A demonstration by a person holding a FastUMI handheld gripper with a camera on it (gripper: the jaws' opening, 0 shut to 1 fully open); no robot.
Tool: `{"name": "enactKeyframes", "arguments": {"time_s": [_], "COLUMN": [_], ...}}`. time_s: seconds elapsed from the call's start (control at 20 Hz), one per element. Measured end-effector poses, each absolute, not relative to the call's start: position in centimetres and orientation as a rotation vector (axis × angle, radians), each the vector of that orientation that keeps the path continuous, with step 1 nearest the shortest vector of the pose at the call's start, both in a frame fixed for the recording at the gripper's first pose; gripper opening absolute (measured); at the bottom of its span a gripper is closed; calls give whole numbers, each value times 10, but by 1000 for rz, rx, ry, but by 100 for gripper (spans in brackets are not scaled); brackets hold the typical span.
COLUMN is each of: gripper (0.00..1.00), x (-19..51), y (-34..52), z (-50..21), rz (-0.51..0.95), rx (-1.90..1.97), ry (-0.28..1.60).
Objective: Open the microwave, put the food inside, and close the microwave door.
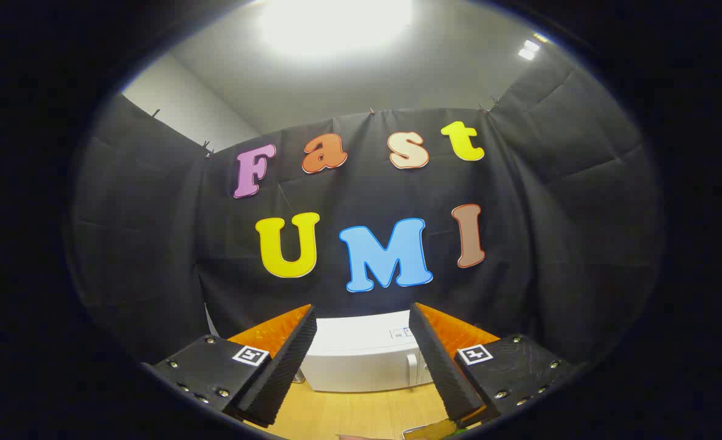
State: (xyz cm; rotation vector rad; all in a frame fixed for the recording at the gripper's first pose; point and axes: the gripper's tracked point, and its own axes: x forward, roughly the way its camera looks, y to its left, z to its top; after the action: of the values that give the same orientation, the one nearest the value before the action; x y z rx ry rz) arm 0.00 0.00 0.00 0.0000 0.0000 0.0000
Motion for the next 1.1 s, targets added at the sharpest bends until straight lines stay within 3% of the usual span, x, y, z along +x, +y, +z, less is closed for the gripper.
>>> {"name": "enactKeyframes", "arguments": {"time_s": [1.1], "gripper": [97], "x": [24], "y": [-13], "z": [-45], "rz": [-9], "rx": [-67], "ry": [19]}}
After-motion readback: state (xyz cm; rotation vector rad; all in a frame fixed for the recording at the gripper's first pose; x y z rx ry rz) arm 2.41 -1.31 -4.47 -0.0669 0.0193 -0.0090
